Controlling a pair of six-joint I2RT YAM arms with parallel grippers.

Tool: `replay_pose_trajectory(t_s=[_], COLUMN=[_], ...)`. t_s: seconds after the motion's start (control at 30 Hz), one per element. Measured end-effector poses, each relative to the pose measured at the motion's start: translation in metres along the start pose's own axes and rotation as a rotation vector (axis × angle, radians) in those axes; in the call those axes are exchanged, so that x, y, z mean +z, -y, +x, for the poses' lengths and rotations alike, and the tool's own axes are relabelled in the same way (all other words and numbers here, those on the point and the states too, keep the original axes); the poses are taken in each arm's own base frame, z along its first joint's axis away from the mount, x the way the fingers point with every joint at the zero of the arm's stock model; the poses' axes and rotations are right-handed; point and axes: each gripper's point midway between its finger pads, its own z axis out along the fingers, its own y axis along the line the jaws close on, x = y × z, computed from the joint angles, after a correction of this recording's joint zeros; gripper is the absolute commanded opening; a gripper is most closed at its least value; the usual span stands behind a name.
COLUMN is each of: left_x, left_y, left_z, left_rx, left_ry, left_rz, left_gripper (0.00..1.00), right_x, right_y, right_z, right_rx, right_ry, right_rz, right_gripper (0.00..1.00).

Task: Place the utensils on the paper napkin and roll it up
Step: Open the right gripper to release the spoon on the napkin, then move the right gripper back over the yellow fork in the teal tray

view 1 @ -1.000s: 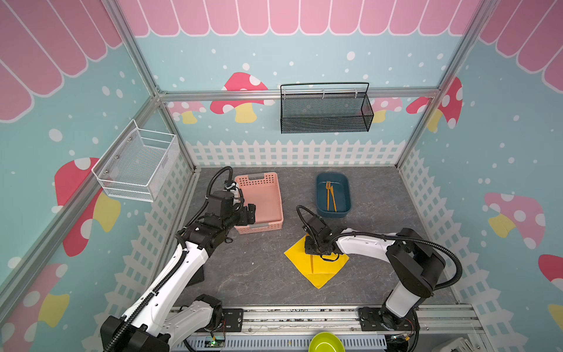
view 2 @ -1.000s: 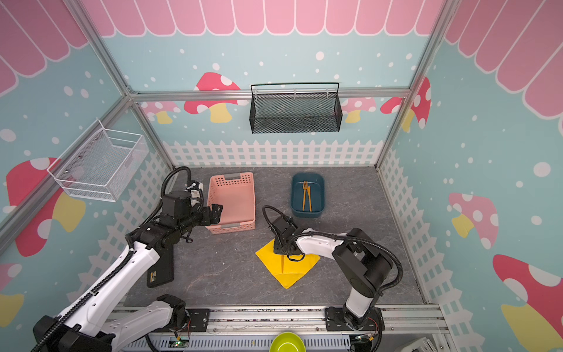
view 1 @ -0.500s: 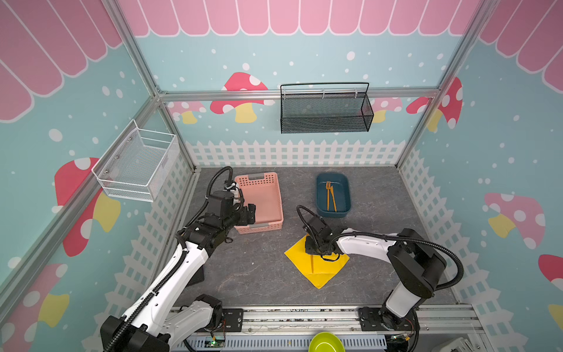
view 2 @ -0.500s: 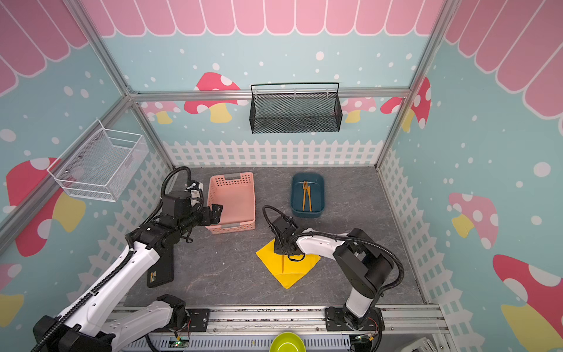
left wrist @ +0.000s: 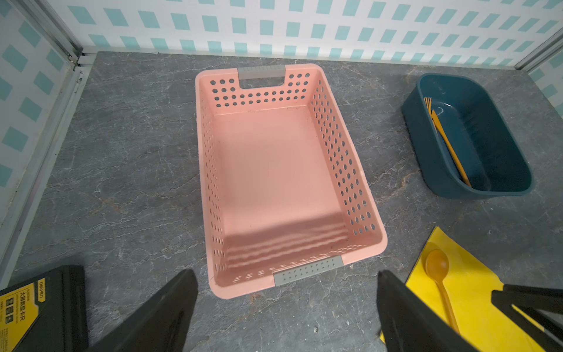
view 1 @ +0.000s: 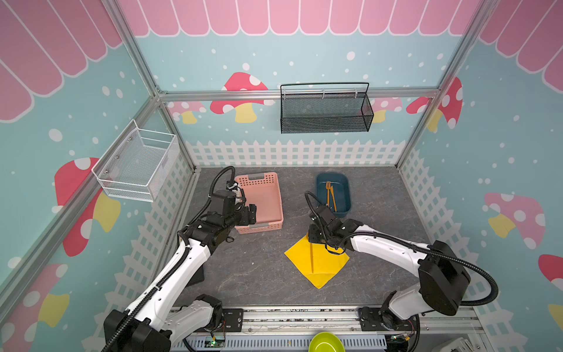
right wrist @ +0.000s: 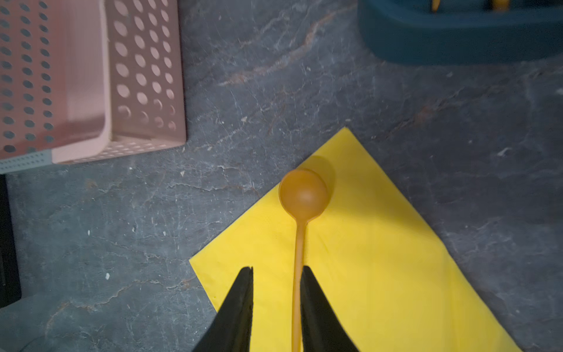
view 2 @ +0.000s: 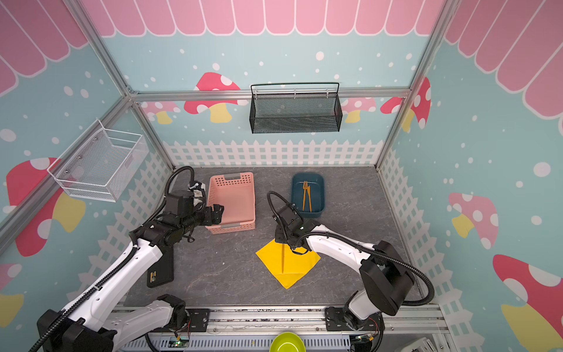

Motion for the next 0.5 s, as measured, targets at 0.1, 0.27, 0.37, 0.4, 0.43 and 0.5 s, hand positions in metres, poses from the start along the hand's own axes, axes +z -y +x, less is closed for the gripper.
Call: replay_pose_trajectory(t_s=[0.1, 0.27, 0.37, 0.4, 0.43, 0.5], left_x=[0.004, 0.003, 0.000, 0.000, 0.000, 0.002], left_y=[0.003, 0.013, 0.018, 0.020, 0.021, 0.023], left_z=[-0.001, -0.020, -0.034, -0.039, -0.043, -0.049], left_rx=[0.001, 0.000, 0.001, 0.003, 0.004, 0.010], left_ry=[-0.021, -0.006, 0.017, 0.023, 0.028, 0.031], left_rz=[0.011, 0.045, 0.060, 0.066, 0.068, 0.072], left_gripper=[0.93, 0.94, 0.93, 0.94, 0.93, 0.94], right_x=[-0.007, -0.013, -0.020, -0.022, -0.023, -0.023], right_y=[0.004, 0.022, 0.032, 0.034, 0.036, 0.039], right_z=[-0.020, -0.052, -0.079, -0.088, -0.096, -0.113], right_rx=[-0.011, -0.017, -0.025, -0.029, -0.033, -0.046], right_ry=[0.038, 0.075, 0.110, 0.122, 0.133, 0.149], right_rz=[0.001, 0.016, 0.024, 0.025, 0.028, 0.036], right_gripper=[0.29, 0.30, 0.29, 0.29, 0.30, 0.29])
